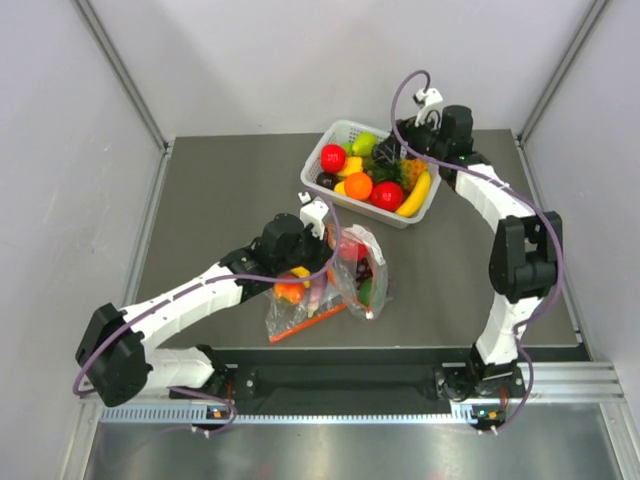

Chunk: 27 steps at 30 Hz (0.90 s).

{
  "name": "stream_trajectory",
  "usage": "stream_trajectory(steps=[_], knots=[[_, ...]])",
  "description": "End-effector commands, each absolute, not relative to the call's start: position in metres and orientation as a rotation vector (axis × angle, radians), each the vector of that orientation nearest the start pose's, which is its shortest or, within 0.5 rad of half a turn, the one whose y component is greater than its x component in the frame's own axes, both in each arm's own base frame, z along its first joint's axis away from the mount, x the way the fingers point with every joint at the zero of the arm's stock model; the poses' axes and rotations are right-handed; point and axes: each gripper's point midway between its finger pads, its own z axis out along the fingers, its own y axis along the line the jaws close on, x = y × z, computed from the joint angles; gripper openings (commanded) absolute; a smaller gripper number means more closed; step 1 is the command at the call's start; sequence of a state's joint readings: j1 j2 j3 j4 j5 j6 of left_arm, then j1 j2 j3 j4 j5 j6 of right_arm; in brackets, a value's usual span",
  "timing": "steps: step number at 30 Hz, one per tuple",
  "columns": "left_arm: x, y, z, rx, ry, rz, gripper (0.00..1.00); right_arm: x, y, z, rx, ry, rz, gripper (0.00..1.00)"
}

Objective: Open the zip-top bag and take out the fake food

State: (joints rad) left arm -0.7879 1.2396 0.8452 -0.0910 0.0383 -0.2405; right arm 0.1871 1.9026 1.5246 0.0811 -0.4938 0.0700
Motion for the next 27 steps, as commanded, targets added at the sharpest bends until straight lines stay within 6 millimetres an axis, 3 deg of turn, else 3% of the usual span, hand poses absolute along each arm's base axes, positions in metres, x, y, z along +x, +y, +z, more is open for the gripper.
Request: stream_trajectory(steps=[1, 6, 11, 12, 13, 15, 17, 20, 21, 23, 27], knots=[[0.26, -0.284, 0.197, 0.599, 1.959, -0.694, 0.0, 0.513, 0.176, 0.323, -0.52, 1.613, 0.495, 0.81], [0.258, -0.286, 0.204, 0.61, 1.94, -0.713, 0.0, 0.475, 0.162, 0.349, -0.481, 1.59, 0.458, 0.8], [0.255, -0.294, 0.223, 0.634, 1.892, -0.766, 0.0, 0.406, 0.166, 0.368, -0.447, 1.541, 0.532, 0.81], [0.256, -0.295, 0.225, 0.634, 1.887, -0.769, 0.0, 0.381, 0.175, 0.383, -0.47, 1.494, 0.554, 0.81], [0.256, -0.296, 0.229, 0.635, 1.879, -0.773, 0.0, 0.37, 0.179, 0.371, -0.482, 1.513, 0.571, 0.81], [0.256, -0.297, 0.233, 0.641, 1.871, -0.781, 0.0, 0.341, 0.195, 0.367, -0.508, 1.519, 0.634, 0.81], [0.255, -0.3, 0.239, 0.64, 1.859, -0.799, 0.0, 0.298, 0.208, 0.368, -0.542, 1.5, 0.75, 0.81], [0.253, -0.303, 0.246, 0.642, 1.84, -0.822, 0.0, 0.26, 0.224, 0.361, -0.599, 1.493, 0.884, 0.81], [0.253, -0.303, 0.248, 0.637, 1.834, -0.824, 0.0, 0.235, 0.231, 0.365, -0.659, 1.456, 0.959, 0.82], [0.254, -0.303, 0.249, 0.636, 1.831, -0.825, 0.0, 0.216, 0.235, 0.349, -0.71, 1.491, 1.018, 0.82], [0.254, -0.304, 0.248, 0.636, 1.835, -0.831, 0.0, 0.17, 0.25, 0.335, -0.841, 1.532, 1.206, 0.81]])
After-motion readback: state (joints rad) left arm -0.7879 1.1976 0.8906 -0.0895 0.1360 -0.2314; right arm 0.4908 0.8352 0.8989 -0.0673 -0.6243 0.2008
